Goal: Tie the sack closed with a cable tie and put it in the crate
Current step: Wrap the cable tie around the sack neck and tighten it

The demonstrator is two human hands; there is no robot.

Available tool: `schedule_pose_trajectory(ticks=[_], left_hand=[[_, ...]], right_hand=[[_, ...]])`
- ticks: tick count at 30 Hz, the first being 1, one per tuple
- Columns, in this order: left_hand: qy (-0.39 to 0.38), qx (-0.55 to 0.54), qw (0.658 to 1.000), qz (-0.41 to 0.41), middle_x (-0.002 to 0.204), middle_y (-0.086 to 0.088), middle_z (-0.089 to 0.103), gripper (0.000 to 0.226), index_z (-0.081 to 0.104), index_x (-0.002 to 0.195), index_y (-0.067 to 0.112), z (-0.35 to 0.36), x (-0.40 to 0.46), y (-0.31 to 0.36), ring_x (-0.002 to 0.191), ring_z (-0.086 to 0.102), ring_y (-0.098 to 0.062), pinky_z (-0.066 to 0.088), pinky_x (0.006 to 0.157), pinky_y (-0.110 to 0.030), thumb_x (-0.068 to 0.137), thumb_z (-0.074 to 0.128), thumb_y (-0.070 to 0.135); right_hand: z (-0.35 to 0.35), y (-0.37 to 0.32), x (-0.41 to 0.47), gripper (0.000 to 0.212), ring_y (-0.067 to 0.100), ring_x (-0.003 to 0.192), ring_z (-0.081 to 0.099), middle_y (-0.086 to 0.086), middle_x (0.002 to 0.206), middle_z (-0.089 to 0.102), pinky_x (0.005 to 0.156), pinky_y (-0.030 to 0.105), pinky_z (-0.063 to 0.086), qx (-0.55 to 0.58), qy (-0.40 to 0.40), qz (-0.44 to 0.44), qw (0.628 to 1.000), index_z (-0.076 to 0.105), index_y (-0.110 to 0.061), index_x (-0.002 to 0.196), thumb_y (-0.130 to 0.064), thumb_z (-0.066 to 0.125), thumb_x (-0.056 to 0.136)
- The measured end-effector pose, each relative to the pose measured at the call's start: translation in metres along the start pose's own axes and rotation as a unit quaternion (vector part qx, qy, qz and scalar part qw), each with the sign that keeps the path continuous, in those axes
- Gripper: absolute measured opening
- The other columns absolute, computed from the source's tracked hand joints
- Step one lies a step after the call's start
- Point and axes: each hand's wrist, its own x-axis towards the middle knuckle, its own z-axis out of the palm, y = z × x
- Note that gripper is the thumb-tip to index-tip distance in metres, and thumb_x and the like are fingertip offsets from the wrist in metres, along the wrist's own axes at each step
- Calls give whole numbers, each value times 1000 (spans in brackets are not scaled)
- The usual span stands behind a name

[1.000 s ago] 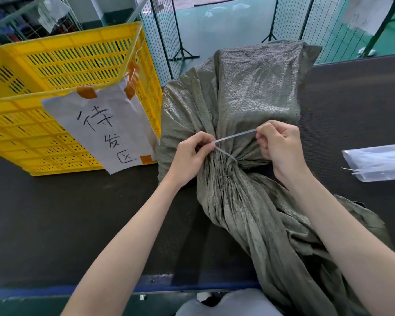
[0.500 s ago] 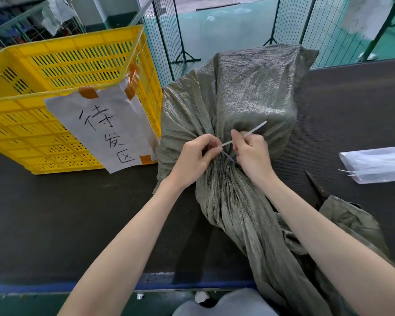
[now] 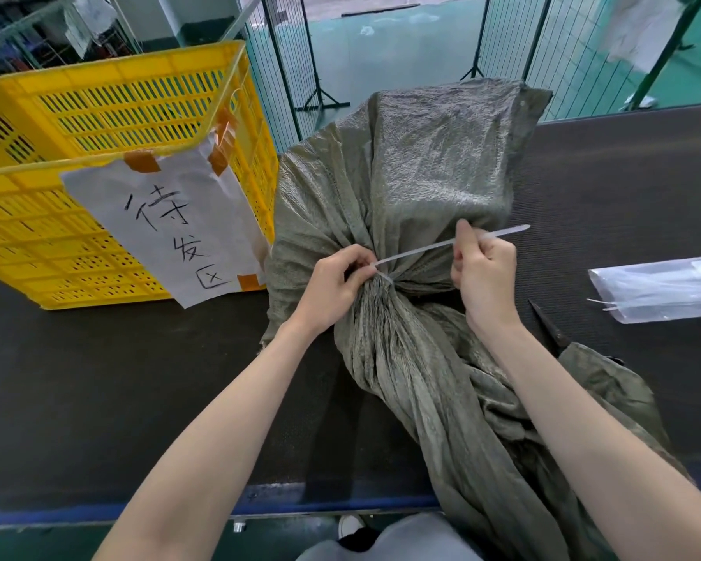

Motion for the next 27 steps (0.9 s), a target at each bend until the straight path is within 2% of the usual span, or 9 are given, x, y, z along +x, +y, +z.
schedule_pose_trajectory(ticks=[3,5,8,12,14,16,19,23,27], left_hand=[[1,8,1000,12,83,-6,63,4,63,90,3,1,0,1,79,56,-16,42,73,-20,90,59,5],[-4,21,999,34,83,-7,63,3,63,90,4,3,-1,4,79,56,-16,43,73,-21,90,60,5],[-7,39,997,64,85,-3,63,4,64,91,6,7,-3,10,81,57,-15,43,75,-24,90,62,9],[8,21,999,49,85,1,63,6,66,92,8,8,-8,11,82,57,-12,44,77,-26,89,63,13],[9,-1,999,31,84,2,63,4,66,91,10,8,-10,10,82,57,-11,44,77,-25,89,64,13],[7,-20,1000,17,84,2,63,3,66,91,12,9,-9,9,81,57,-11,43,77,-23,88,64,12],[8,-14,1000,11,84,-1,64,4,67,91,11,11,-9,5,82,57,-14,43,77,-25,88,65,11],[5,30,999,35,83,1,63,4,67,91,11,12,-10,-2,82,56,-12,42,78,-31,88,65,13],[-2,54,997,55,83,6,60,5,67,91,10,11,-9,-4,82,52,-6,37,79,-25,87,64,13]], right_hand=[[0,4,-13,47,8,37,23,-13,41,30,39,21,19,61,1,16,998,38,-17,51,-25,51,96],[7,8,-15,46,9,38,24,-11,41,32,38,21,21,59,-34,26,997,43,-19,51,-34,56,92],[20,16,-12,46,12,42,34,-10,37,39,51,30,29,-52,-79,14,995,52,-20,45,-48,58,82],[24,13,-14,47,9,44,40,-5,37,40,58,30,28,-193,-81,-62,976,49,-17,50,-30,50,95],[20,9,-17,46,17,50,44,-5,42,41,59,32,28,-233,-74,-93,965,52,-8,56,-28,48,97],[18,6,-17,45,21,53,45,-4,44,42,60,33,30,-238,-64,-102,964,52,-5,57,-28,48,97],[13,5,-16,47,8,45,41,-5,43,40,55,29,28,-219,-40,-105,969,46,-12,52,-28,49,96],[3,10,-15,49,10,42,36,0,43,41,53,31,31,-194,-20,-88,977,43,-18,50,-32,49,96],[-3,15,-15,49,12,41,33,1,43,40,51,31,29,-184,-11,-73,980,43,-18,50,-35,49,95]])
